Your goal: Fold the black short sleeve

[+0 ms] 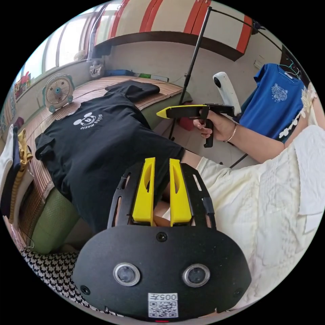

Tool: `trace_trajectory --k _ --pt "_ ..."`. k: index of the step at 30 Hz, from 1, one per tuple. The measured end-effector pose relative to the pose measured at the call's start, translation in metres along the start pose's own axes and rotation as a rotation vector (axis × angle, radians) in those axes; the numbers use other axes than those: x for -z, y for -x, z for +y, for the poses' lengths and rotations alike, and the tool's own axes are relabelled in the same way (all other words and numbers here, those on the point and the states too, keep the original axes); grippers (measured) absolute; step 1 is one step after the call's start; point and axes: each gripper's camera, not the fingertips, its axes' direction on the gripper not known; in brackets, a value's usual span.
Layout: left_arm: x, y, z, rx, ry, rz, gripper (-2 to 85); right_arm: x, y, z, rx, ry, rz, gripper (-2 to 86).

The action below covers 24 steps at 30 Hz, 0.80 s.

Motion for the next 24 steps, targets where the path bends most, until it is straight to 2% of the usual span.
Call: trace_trajectory --k 8,15,24 --pt "-0.016 -0.024 -0.016 -0.079 0.062 -0.017 7.8 0.009 -0.002 0.033 -0.027 0.020 -0.001 7.3" --pt "-0.022 -0.025 -0.022 -0.048 0.143 -0.037 6.1 0.013 0.004 0.054 0.009 0.032 0.026 6.9" --pt "0.008 -0.021 -0.023 -0.058 0.114 -0.004 1.3 0.018 0.025 0.082 0.125 0.066 0.004 6.8"
